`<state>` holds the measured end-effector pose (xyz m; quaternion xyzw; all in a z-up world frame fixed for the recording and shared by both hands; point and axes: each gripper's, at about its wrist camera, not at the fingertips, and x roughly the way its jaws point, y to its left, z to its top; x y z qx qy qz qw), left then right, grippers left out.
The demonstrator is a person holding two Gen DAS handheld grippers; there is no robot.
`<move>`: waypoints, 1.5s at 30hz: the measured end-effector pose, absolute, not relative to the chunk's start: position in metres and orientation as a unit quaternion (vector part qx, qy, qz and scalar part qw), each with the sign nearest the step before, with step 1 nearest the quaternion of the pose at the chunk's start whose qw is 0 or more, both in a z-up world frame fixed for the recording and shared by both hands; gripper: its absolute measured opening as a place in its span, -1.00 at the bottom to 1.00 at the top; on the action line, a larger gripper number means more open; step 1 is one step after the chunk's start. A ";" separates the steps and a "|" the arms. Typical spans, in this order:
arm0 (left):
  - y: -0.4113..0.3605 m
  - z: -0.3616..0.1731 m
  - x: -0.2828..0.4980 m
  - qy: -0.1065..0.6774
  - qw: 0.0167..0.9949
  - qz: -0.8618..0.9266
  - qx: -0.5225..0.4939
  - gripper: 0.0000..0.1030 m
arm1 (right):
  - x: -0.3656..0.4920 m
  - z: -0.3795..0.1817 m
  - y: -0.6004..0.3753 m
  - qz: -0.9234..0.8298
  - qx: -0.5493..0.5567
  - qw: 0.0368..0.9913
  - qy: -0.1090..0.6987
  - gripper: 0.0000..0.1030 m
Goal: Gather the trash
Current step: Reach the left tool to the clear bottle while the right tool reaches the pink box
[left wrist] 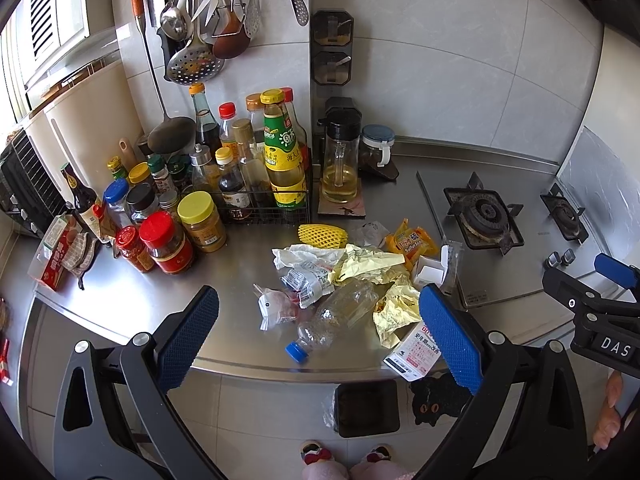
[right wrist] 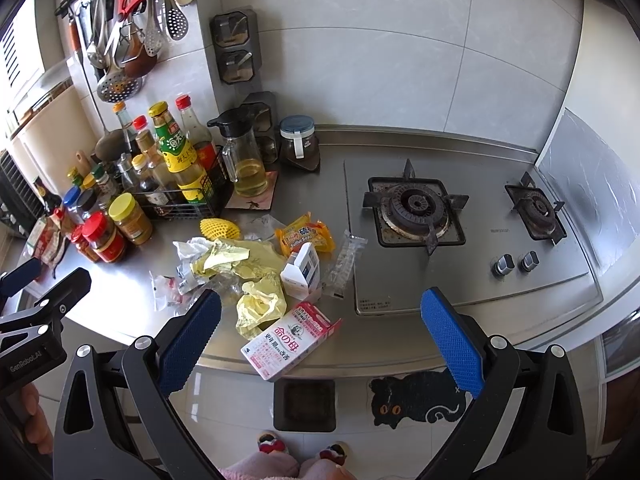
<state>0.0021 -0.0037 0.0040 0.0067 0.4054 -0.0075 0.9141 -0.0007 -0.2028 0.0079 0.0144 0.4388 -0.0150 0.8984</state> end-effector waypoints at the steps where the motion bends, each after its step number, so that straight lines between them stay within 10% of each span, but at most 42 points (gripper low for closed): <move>1: -0.004 0.004 0.002 0.405 0.914 -0.008 0.006 0.85 | 0.000 0.007 -0.203 -0.015 0.014 0.898 0.439 0.94; 32: 0.012 -0.030 0.017 0.423 0.906 -0.023 0.014 0.84 | 0.013 -0.038 -0.210 -0.010 0.069 0.874 0.480 0.93; 45: 0.020 -0.100 0.038 0.442 0.888 -0.107 0.070 0.50 | 0.026 -0.124 -0.192 -0.027 0.105 0.819 0.563 0.50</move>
